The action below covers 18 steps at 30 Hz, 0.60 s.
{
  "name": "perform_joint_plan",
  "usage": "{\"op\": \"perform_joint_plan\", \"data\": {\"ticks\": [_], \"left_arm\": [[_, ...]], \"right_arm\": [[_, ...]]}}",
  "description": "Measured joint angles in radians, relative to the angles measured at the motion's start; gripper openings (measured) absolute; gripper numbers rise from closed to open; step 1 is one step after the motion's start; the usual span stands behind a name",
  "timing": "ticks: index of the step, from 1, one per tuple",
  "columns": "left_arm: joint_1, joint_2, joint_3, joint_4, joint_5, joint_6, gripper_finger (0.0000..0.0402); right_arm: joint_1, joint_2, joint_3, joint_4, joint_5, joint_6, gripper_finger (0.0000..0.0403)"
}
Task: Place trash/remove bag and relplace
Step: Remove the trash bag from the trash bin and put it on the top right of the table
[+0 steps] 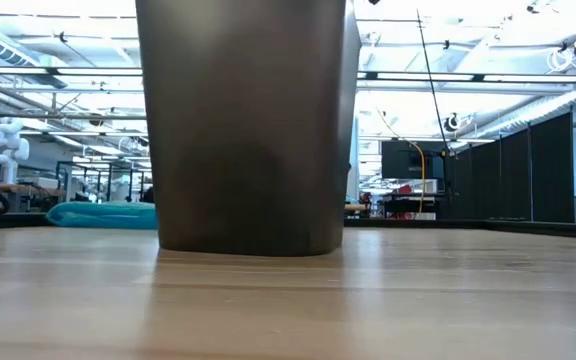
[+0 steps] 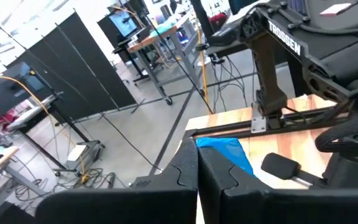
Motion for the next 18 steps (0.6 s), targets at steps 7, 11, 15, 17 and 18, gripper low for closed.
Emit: {"op": "perform_joint_plan", "data": {"ticks": [7, 11, 15, 17, 18], "left_arm": [[-0.002, -0.016, 0.000, -0.002, -0.027, 0.009, 0.0000], [-0.002, -0.027, 0.000, -0.002, -0.030, 0.030, 0.0000], [-0.003, -0.037, 0.000, -0.002, -0.041, 0.031, 0.0000], [-0.003, -0.038, 0.000, -0.005, -0.042, 0.032, 0.0000], [-0.005, -0.038, 0.000, -0.014, -0.042, 0.033, 0.0001]], "right_arm": [[0.000, -0.002, 0.000, -0.014, -0.026, 0.005, 0.0000], [0.000, -0.003, 0.000, -0.014, -0.046, 0.011, 0.0000], [0.000, -0.003, 0.000, -0.016, -0.048, 0.011, 0.0000], [0.000, -0.003, 0.000, -0.016, -0.049, 0.007, 0.0000], [0.000, -0.003, 0.000, -0.016, -0.048, 0.001, 0.0000]]}}
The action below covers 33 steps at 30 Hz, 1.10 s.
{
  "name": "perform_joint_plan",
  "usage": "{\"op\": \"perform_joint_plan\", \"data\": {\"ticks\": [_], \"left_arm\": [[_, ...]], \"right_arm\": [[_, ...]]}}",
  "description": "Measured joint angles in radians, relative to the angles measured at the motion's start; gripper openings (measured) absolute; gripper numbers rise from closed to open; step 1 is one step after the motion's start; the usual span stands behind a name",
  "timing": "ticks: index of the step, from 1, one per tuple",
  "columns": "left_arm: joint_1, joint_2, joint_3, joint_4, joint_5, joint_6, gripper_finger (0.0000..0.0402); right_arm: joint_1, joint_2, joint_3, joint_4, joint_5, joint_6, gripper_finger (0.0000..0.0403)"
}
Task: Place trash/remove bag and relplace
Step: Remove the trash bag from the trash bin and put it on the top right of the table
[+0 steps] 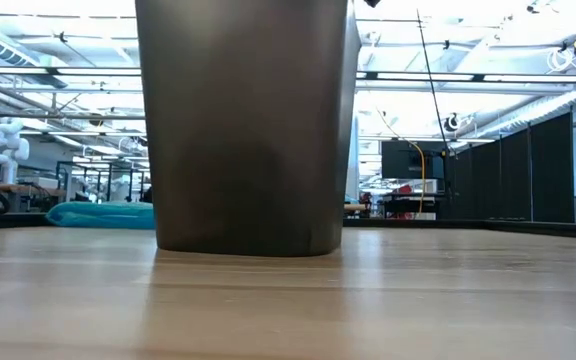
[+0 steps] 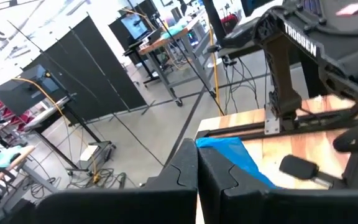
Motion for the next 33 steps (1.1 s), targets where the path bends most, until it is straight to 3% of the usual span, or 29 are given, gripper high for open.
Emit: {"op": "perform_joint_plan", "data": {"ticks": [8, 17, 23, 27, 33], "left_arm": [[-0.018, 0.011, 0.000, -0.092, -0.007, -0.003, 0.0064], [-0.050, 0.008, 0.001, -0.114, -0.277, -0.004, 0.0154], [-0.064, 0.008, 0.000, -0.177, -0.289, -0.069, 0.0164], [-0.063, 0.008, 0.001, -0.264, -0.207, -0.169, 0.0165], [-0.063, 0.008, 0.000, -0.316, 0.060, -0.267, 0.0165]], "right_arm": [[-0.002, 0.000, 0.000, 0.010, 0.003, -0.035, 0.0013], [-0.002, 0.000, 0.000, 0.011, 0.005, -0.036, 0.0063], [-0.002, 0.000, 0.000, 0.006, 0.003, -0.039, 0.0091], [-0.002, 0.000, 0.000, 0.005, 0.003, -0.039, 0.0103], [-0.002, 0.000, 0.000, 0.005, 0.002, -0.039, 0.0110]]}}
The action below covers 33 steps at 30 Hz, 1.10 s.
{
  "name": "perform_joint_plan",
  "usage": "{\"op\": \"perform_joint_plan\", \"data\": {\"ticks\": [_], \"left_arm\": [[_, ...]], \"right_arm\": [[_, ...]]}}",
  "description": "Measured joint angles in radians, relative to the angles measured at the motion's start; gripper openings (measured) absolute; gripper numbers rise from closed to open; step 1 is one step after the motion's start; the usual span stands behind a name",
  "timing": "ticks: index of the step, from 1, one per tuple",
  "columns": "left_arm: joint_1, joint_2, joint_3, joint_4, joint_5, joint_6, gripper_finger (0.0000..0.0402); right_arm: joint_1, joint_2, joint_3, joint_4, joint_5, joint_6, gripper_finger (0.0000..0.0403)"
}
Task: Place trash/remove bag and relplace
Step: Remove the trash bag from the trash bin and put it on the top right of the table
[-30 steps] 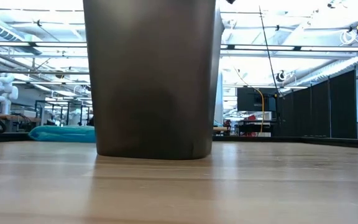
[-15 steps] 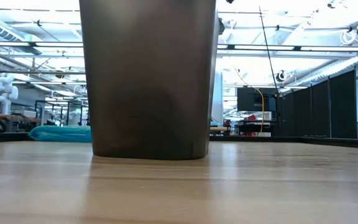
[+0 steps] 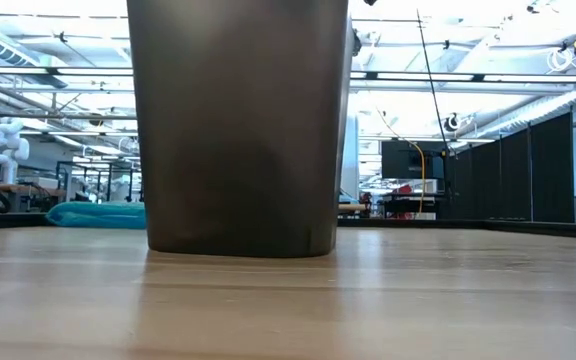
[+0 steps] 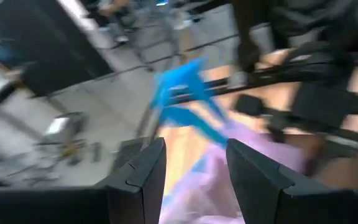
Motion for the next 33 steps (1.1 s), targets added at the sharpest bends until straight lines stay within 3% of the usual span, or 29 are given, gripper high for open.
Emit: {"op": "perform_joint_plan", "data": {"ticks": [4, 9, 15, 24, 33], "left_arm": [[-0.001, 0.000, 0.000, -0.005, 0.005, -0.019, 0.0165], [0.020, -0.016, 0.000, -0.160, -0.160, -0.145, 0.0165], [0.169, -0.020, -0.007, -0.359, 0.009, -0.359, 0.0164], [0.369, -0.031, -0.081, -0.356, 0.115, -0.344, 0.0164], [0.520, -0.107, -0.239, -0.182, 0.422, -0.251, 0.0163]], "right_arm": [[0.000, 0.000, 0.000, 0.000, 0.000, 0.000, 0.0110], [0.000, 0.000, 0.000, -0.002, -0.003, -0.001, 0.0110], [0.000, -0.001, 0.000, -0.006, -0.036, -0.008, 0.0110], [0.001, -0.001, 0.000, -0.006, -0.058, -0.016, 0.0110], [0.001, -0.001, 0.000, -0.006, -0.059, -0.024, 0.0110]]}}
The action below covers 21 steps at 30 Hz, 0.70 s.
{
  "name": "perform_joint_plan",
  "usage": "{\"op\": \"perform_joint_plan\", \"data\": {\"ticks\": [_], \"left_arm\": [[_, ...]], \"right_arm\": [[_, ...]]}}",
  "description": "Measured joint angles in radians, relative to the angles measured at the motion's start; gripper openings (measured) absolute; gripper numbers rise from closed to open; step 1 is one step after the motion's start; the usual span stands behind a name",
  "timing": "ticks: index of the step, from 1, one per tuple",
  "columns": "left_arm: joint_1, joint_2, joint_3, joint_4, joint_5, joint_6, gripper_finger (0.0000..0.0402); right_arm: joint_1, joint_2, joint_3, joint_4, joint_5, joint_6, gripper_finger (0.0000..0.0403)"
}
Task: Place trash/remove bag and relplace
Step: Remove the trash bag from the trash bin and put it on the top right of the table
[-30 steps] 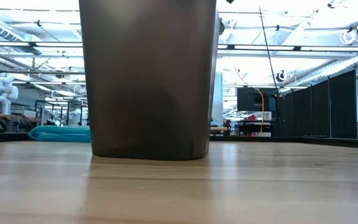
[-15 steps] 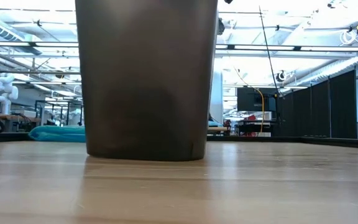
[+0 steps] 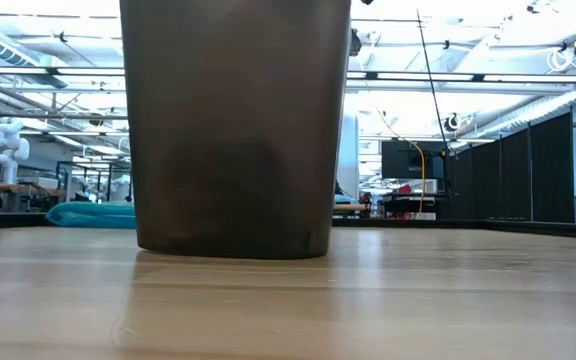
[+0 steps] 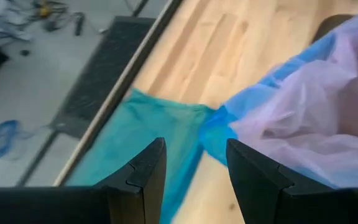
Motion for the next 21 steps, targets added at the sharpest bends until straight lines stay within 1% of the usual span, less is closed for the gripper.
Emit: {"op": "perform_joint_plan", "data": {"ticks": [3, 7, 9, 12, 17, 19, 21], "left_arm": [[0.045, -0.028, -0.054, 0.088, 0.077, 0.023, 0.0163], [0.109, -0.044, -0.103, 0.142, 0.213, 0.020, 0.0163], [0.131, -0.042, -0.125, 0.135, 0.260, 0.021, 0.0163], [0.152, -0.034, -0.144, 0.148, 0.275, 0.022, 0.0163], [0.157, -0.034, -0.163, 0.183, 0.293, 0.045, 0.0161], [0.156, -0.035, -0.163, 0.185, 0.294, 0.046, 0.0146], [0.156, -0.036, -0.163, 0.184, 0.294, 0.053, 0.0117]], "right_arm": [[0.001, 0.000, 0.000, 0.000, 0.000, -0.003, 0.0110], [0.001, 0.000, 0.000, 0.000, 0.000, -0.003, 0.0110], [0.001, 0.000, 0.000, 0.000, 0.001, -0.003, 0.0110], [0.001, 0.000, 0.000, 0.003, 0.001, -0.004, 0.0110], [0.001, 0.000, 0.000, 0.005, 0.001, -0.004, 0.0110], [0.001, 0.000, 0.000, 0.005, 0.001, -0.004, 0.0110], [0.001, 0.000, 0.000, 0.006, 0.001, -0.004, 0.0110]]}}
